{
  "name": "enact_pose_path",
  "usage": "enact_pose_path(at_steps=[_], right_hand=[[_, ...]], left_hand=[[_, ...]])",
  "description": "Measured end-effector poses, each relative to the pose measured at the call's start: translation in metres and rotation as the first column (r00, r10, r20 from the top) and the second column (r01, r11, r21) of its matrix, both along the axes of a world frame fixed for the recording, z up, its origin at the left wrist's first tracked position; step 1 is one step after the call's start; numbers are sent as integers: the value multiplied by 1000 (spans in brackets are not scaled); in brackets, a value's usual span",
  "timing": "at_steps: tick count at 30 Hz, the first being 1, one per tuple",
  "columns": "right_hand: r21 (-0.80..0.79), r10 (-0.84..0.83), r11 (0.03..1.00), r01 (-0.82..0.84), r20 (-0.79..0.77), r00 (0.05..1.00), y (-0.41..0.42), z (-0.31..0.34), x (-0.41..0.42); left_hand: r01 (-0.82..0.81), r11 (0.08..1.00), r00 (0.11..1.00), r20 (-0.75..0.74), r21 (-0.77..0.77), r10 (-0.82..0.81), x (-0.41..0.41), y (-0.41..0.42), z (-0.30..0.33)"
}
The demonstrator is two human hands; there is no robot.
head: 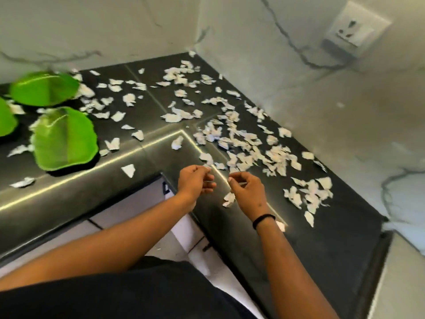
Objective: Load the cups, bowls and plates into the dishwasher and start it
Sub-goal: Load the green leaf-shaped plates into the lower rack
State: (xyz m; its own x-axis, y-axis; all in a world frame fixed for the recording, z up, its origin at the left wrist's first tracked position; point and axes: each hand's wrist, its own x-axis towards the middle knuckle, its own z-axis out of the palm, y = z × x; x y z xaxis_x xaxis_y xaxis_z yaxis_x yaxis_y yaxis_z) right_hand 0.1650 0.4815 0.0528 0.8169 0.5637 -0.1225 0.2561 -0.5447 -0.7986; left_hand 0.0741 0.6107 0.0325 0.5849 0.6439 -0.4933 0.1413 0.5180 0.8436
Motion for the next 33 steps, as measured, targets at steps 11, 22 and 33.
enact_pose_path(at_steps=[11,22,33], right_hand=[[146,423,901,-408,-98,901,147,-10,-38],[-7,668,745,-667,0,745,311,-8,-117],[-454,720,654,-605,130,682,369,-27,-147]], left_hand=[[-474,877,877,-45,80,478,-114,123,3],[-672,608,626,-114,423,771,-229,233,-16],[-496,687,655,-290,531,698,-252,289,-44]])
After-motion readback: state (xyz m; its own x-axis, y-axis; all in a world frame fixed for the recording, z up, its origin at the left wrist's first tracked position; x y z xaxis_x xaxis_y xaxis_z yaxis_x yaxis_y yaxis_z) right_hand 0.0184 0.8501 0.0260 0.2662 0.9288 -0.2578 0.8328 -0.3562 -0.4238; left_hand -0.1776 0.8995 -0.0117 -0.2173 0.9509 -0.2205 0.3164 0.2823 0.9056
